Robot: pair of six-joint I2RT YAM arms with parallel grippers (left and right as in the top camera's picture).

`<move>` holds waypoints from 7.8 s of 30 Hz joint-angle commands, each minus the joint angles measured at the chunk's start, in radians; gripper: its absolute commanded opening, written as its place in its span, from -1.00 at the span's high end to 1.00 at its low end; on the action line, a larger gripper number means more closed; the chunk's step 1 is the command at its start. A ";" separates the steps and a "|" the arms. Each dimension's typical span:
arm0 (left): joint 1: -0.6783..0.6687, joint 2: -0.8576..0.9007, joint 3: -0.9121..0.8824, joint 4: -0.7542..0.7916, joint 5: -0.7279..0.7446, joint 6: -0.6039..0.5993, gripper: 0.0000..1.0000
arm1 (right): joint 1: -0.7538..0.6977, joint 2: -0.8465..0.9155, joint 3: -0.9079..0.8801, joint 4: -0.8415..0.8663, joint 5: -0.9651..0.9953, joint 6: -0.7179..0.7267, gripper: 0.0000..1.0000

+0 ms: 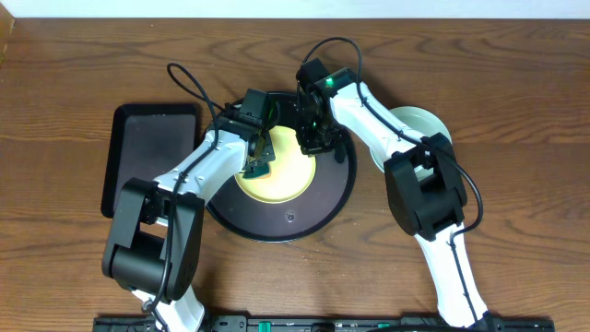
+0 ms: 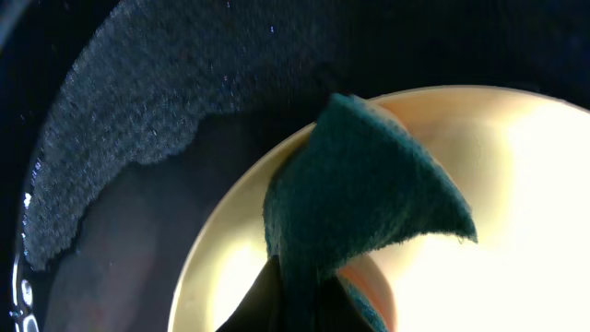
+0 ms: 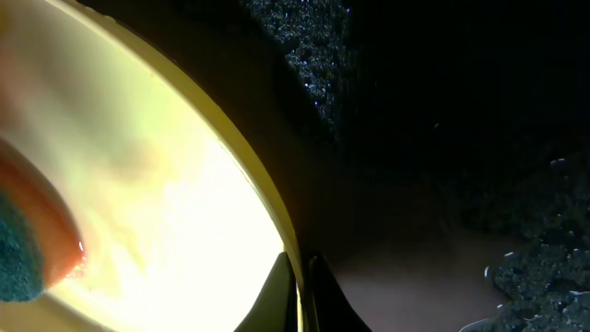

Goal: Clean dirty plates on tray and stack at the side
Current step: 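Scrub the yellow plate surface with the sponge in the left gripper, then move the sponge back over the black tray with the left gripper, then lift the yellow plate upright with the right gripper, then carry the yellow plate right and stack it on the green plates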

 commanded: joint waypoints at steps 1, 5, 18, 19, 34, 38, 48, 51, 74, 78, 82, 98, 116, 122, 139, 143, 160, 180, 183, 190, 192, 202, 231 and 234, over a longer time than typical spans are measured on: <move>0.022 -0.003 -0.009 -0.044 0.070 0.017 0.85 | 0.029 0.040 -0.031 0.006 0.017 0.008 0.98; 0.022 -0.004 -0.009 -0.051 0.406 0.173 0.85 | 0.029 0.040 -0.031 0.006 0.018 0.008 0.97; 0.022 -0.003 -0.009 0.083 0.100 0.023 0.85 | 0.029 0.040 -0.031 0.008 0.017 0.008 0.98; 0.022 -0.003 -0.009 0.095 0.039 -0.005 0.85 | 0.029 0.040 -0.031 0.007 0.017 0.008 0.97; 0.021 -0.003 -0.009 -0.146 0.304 0.206 0.85 | 0.029 0.040 -0.031 0.007 0.017 0.008 0.97; 0.021 -0.003 -0.009 -0.115 0.497 0.291 0.85 | 0.029 0.040 -0.031 0.006 0.017 0.008 0.97; 0.024 -0.002 -0.009 0.103 0.051 0.124 0.85 | 0.029 0.040 -0.031 0.006 0.017 0.008 0.97; 0.024 -0.002 -0.009 0.107 -0.144 0.050 0.85 | 0.029 0.040 -0.031 0.006 0.017 0.006 0.98; 0.133 -0.270 0.089 -0.307 0.008 0.005 0.85 | 0.029 -0.012 -0.021 0.015 0.007 -0.052 0.98; 0.184 -0.269 0.088 -0.344 0.027 0.005 0.85 | 0.040 -0.093 -0.021 0.026 0.125 -0.051 0.97; 0.218 -0.269 0.088 -0.343 0.068 0.005 0.85 | 0.056 -0.162 -0.021 0.024 0.279 -0.026 0.98; 0.236 -0.269 0.088 -0.343 0.078 0.005 0.85 | 0.227 -0.394 -0.021 -0.015 0.919 0.016 0.98; 0.236 -0.269 0.088 -0.343 0.078 0.005 0.85 | 0.443 -0.421 -0.021 0.024 1.659 0.016 0.98; 0.236 -0.269 0.088 -0.343 0.078 0.005 0.85 | 0.463 -0.423 -0.019 0.058 1.810 0.016 0.98; 0.237 -0.269 0.088 -0.335 0.078 0.005 0.85 | 0.474 -0.452 -0.019 0.059 1.819 0.017 0.98; 0.237 -0.269 0.088 -0.335 0.078 0.005 0.84 | 0.475 -0.452 -0.019 0.058 1.805 0.017 0.98; 0.237 -0.269 0.088 -0.336 0.078 0.006 0.85 | 0.472 -0.452 -0.019 0.034 1.677 0.023 0.98; 0.237 -0.269 0.088 -0.335 0.077 0.006 0.85 | 0.197 -0.457 -0.021 -0.103 0.623 -0.005 0.97; 0.237 -0.269 0.088 -0.335 0.077 0.006 0.85 | 0.114 -0.472 -0.021 -0.071 0.353 -0.079 0.97; 0.238 -0.269 0.088 -0.336 0.077 0.006 0.85 | -0.141 -0.514 -0.021 -0.050 -0.005 -0.135 0.97; 0.239 -0.269 0.088 -0.336 0.077 0.010 0.85 | -0.212 -0.517 -0.021 -0.051 -0.049 -0.135 0.97; 0.240 -0.269 0.088 -0.335 0.077 0.013 0.85 | -0.462 -0.517 -0.138 -0.054 0.175 -0.095 0.97; 0.293 -0.269 0.089 -0.335 0.075 0.139 0.85 | -0.568 -0.517 -0.545 0.163 0.097 -0.166 0.17; 0.333 -0.269 0.090 -0.347 0.075 0.219 0.85 | -0.544 -0.517 -0.498 0.111 0.080 -0.193 0.03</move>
